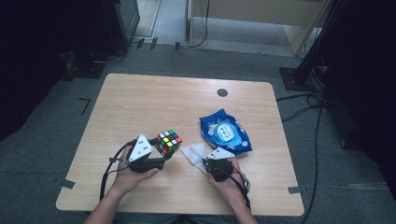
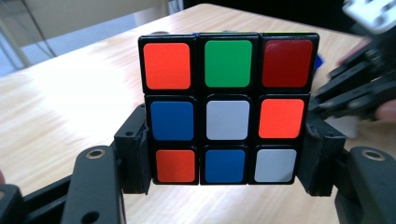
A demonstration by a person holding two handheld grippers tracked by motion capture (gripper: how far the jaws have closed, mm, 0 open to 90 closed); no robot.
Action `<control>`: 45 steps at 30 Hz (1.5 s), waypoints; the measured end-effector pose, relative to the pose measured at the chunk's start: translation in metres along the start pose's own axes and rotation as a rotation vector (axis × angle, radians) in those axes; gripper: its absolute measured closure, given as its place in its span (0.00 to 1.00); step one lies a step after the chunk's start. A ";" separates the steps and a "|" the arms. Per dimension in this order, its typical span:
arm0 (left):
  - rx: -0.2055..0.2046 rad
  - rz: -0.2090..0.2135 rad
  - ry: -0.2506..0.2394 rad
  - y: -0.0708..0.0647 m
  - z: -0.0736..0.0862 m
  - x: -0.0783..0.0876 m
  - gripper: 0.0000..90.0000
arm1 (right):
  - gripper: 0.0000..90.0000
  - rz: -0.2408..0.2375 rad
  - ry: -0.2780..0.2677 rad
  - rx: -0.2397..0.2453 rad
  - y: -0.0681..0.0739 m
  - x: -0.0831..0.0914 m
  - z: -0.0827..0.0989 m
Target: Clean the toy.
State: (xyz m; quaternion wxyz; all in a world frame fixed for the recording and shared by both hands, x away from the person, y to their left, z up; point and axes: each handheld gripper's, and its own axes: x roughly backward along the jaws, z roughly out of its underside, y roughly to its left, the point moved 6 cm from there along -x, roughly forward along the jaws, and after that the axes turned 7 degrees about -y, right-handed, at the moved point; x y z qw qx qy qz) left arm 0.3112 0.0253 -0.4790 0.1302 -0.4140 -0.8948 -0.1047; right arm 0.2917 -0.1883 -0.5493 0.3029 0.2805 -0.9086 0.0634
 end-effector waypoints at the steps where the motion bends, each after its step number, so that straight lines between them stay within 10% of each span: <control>1: -0.008 -0.003 0.007 0.002 0.000 -0.001 0.38 | 1.00 -0.001 -0.014 -0.002 -0.001 0.001 -0.004; 13: 0.012 0.040 0.076 -0.005 0.019 -0.022 0.38 | 1.00 -0.013 -0.239 -0.046 -0.005 0.055 -0.069; 25: -0.022 0.016 0.145 -0.016 0.021 -0.021 0.38 | 1.00 -0.004 -0.306 -0.002 0.010 0.086 -0.090; 45: -0.035 0.112 0.080 -0.048 0.005 -0.031 0.38 | 1.00 -0.176 -0.355 0.013 0.052 0.095 -0.095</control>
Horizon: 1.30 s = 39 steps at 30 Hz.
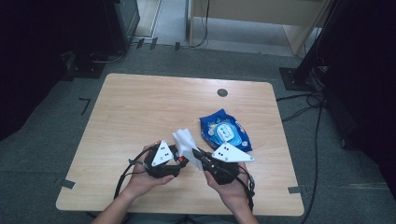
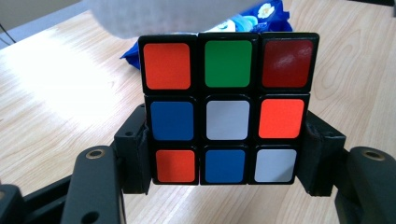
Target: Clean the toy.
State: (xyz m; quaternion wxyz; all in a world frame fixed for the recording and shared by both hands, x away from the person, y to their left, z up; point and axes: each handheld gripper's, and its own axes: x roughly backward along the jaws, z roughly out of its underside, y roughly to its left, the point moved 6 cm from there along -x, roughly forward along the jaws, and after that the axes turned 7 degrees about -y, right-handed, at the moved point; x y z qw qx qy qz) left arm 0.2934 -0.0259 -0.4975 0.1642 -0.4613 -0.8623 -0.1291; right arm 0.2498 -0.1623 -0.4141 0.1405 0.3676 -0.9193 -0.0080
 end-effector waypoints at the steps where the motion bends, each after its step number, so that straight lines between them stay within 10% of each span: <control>1: -0.009 0.002 0.002 -0.001 0.000 0.000 0.38 | 1.00 0.003 0.003 0.005 0.001 -0.001 0.001; 39: -0.101 0.029 0.000 -0.015 -0.009 0.006 0.38 | 0.98 0.199 0.124 0.013 -0.048 -0.021 0.048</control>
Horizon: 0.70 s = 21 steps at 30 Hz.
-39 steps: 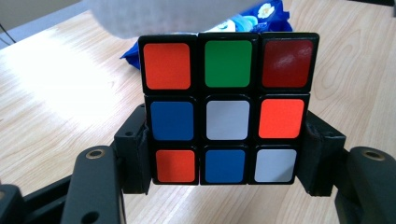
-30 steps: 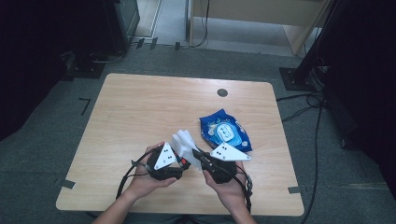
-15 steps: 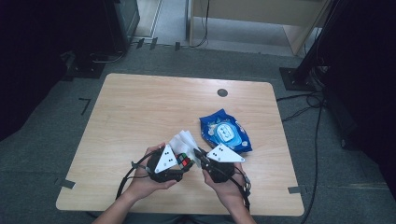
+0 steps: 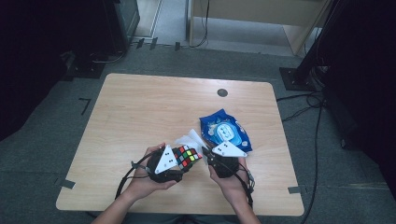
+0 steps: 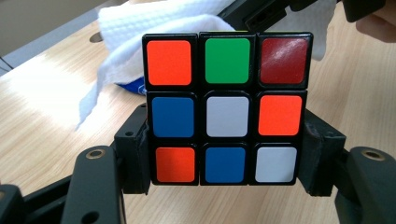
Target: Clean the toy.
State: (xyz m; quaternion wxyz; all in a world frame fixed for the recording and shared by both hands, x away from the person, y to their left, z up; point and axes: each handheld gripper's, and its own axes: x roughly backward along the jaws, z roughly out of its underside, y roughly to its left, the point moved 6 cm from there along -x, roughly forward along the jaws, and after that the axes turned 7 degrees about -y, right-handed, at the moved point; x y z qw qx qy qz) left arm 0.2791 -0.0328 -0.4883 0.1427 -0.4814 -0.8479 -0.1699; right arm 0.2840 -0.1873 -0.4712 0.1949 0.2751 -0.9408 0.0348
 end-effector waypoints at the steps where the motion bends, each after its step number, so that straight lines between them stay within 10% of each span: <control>1: 0.001 -0.003 0.003 0.001 0.001 0.000 0.38 | 0.98 0.003 -0.004 -0.005 -0.001 0.001 0.000; 13: -0.004 -0.017 0.046 0.004 0.010 -0.006 0.38 | 0.98 -0.096 -0.140 -0.017 0.024 0.031 -0.037; 21: -0.011 0.002 0.005 -0.002 0.003 -0.003 0.38 | 0.98 -0.145 -0.129 -0.003 0.041 0.025 -0.033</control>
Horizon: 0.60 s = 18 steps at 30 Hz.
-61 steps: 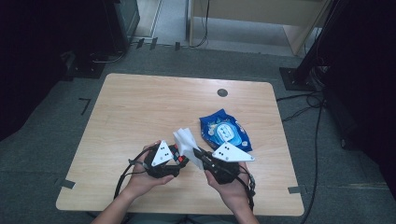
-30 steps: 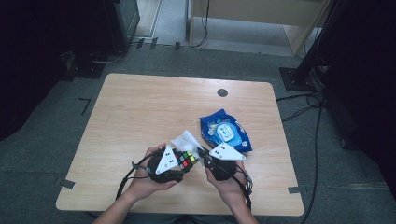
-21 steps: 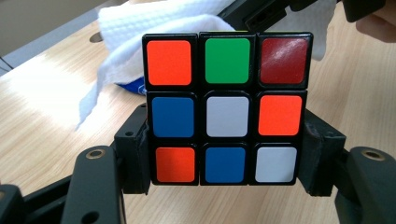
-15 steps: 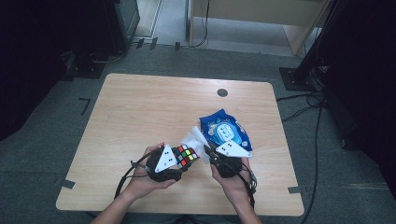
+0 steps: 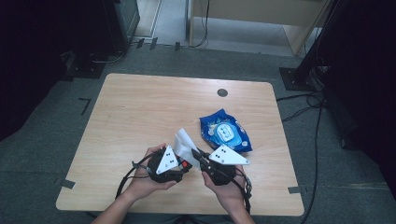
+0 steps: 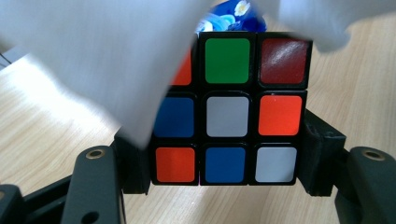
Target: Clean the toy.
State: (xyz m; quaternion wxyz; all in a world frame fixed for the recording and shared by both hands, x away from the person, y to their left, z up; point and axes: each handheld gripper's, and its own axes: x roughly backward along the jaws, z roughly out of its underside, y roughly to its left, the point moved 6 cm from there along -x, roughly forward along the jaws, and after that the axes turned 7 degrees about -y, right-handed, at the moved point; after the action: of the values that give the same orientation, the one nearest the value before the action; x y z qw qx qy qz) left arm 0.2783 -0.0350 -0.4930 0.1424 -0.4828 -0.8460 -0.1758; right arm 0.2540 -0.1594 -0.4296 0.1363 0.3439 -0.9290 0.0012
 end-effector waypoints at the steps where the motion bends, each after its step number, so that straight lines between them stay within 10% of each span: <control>1: -0.002 0.002 -0.002 0.000 -0.001 0.000 0.38 | 0.98 0.001 0.004 -0.001 0.000 -0.002 0.002; 18: -0.033 0.019 -0.011 -0.006 -0.004 0.002 0.38 | 0.98 0.070 0.065 0.021 -0.020 -0.012 0.024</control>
State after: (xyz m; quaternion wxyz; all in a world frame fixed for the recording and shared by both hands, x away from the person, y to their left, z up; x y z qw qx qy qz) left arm 0.2725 -0.0379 -0.4892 0.1317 -0.4942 -0.8390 -0.1857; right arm 0.2694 -0.1693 -0.4571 0.1626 0.3125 -0.9355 0.0270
